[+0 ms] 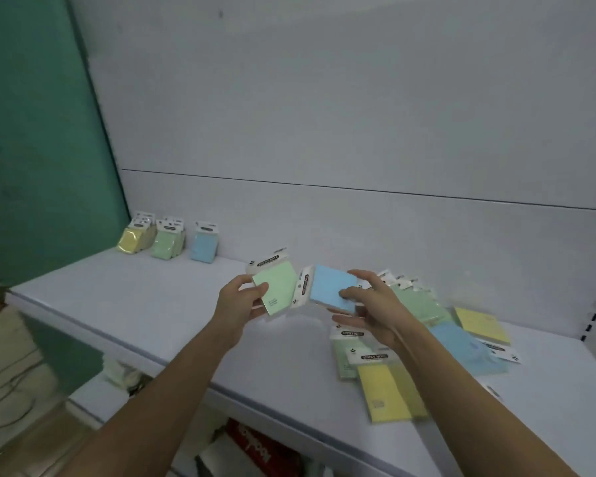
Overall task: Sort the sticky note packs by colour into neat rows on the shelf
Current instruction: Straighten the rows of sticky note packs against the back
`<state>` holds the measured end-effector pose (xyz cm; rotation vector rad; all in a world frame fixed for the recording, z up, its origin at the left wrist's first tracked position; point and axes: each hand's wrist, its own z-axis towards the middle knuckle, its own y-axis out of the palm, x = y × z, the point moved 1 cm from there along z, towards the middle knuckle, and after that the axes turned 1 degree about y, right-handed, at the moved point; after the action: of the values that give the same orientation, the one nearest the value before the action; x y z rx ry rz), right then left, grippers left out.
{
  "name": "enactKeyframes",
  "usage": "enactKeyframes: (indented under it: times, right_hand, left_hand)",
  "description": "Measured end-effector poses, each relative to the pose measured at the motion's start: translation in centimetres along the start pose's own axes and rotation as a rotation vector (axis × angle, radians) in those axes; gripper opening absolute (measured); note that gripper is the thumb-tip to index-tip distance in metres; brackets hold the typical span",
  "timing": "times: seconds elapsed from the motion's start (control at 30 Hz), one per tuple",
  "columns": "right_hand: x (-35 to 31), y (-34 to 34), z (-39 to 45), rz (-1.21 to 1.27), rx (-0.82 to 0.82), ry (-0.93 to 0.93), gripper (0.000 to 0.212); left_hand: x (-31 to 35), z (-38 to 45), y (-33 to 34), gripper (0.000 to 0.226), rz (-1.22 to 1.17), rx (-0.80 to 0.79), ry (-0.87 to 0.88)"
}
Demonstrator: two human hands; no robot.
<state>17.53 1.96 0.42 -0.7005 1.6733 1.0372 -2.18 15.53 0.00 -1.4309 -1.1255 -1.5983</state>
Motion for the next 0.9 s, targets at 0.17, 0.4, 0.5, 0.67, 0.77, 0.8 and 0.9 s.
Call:
enactKeyframes:
  times: [0.17, 0.4, 0.5, 0.67, 0.77, 0.8, 0.9]
  right_hand:
    - [2.1, 6.4, 0.7, -0.020, 0.026, -0.006, 0.035]
    - [5.3, 16.6, 1.6, -0.102, 0.005, -0.039, 0.022]
    - [6.4, 20.8, 2.1, -0.205, 0.053, -0.069, 0.013]
    - [7.3, 26.1, 3.3, -0.218, 0.083, -0.106, 0.016]
    - [7.7, 28.3, 4.6, -0.224, 0.101, -0.123, 0.019]
    - [7.9, 28.9, 5.1, -0.225, 0.111, -0.128, 0.019]
    - [8.6, 30.1, 7.3, -0.195, 0.126, -0.125, 0.020]
  left_hand:
    - [0.8, -0.4, -6.6, 0.022, 0.001, 0.043, -0.001]
    - [2.7, 0.6, -17.7, 0.019, 0.017, 0.038, 0.005]
    - [3.3, 1.2, -22.2, 0.022, 0.028, 0.029, 0.002]
    - [3.9, 3.1, -27.8, 0.022, 0.040, 0.016, -0.001]
    - [3.8, 5.0, -30.0, 0.021, 0.054, 0.011, -0.011]
    - [3.7, 5.8, -30.6, 0.022, 0.061, 0.005, -0.012]
    - [3.4, 8.8, -31.8, 0.021, 0.082, -0.006, -0.008]
